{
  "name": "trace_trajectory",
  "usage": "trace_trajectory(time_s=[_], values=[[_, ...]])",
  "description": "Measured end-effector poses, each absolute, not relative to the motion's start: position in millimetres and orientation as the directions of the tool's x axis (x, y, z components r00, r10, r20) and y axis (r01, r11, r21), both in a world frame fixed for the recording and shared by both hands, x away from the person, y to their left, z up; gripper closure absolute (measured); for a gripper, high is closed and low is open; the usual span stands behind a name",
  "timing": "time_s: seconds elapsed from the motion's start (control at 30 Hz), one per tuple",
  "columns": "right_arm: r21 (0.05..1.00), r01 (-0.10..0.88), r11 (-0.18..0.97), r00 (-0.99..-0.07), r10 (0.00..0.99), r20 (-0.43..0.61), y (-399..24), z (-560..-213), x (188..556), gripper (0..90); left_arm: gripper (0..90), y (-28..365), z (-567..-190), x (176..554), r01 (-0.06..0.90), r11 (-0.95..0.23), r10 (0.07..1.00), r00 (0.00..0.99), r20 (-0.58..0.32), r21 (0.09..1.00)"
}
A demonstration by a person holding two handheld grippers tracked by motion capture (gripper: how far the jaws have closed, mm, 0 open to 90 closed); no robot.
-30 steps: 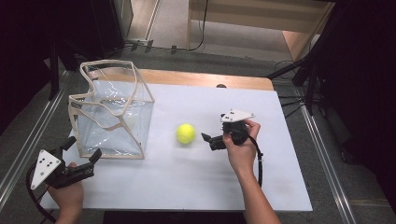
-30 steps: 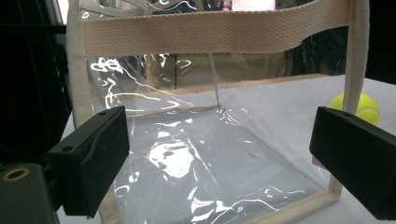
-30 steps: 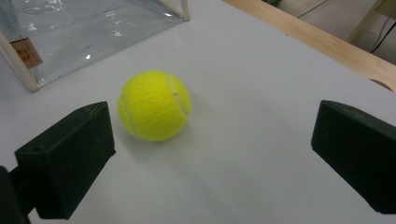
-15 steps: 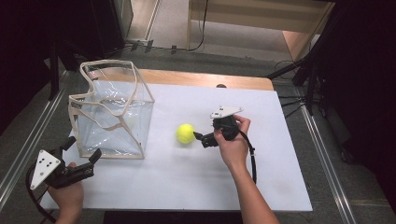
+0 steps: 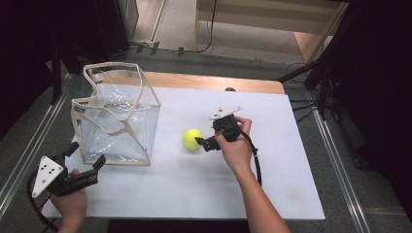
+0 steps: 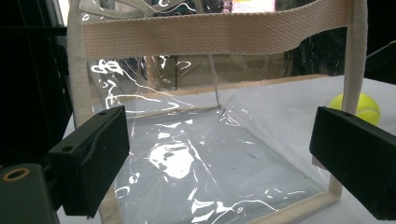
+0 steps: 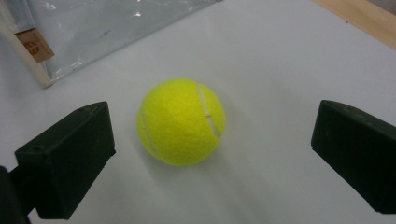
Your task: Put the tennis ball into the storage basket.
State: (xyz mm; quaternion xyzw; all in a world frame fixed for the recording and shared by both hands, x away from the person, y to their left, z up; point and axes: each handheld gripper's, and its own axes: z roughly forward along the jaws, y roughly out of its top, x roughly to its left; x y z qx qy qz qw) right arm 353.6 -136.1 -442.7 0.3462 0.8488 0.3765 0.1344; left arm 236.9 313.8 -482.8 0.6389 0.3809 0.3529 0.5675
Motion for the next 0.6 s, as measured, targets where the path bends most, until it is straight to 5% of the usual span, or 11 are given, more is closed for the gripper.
trace_trajectory(time_s=[0.6], values=[[0.634, 0.533, 0.560, -0.756, 0.652, 0.060, -112.7, -458.4, 378.8, 0.0, 5.4, 313.5, -482.9, 237.0, 0.084, -0.070, 0.886, 0.462, 0.024, 0.994]])
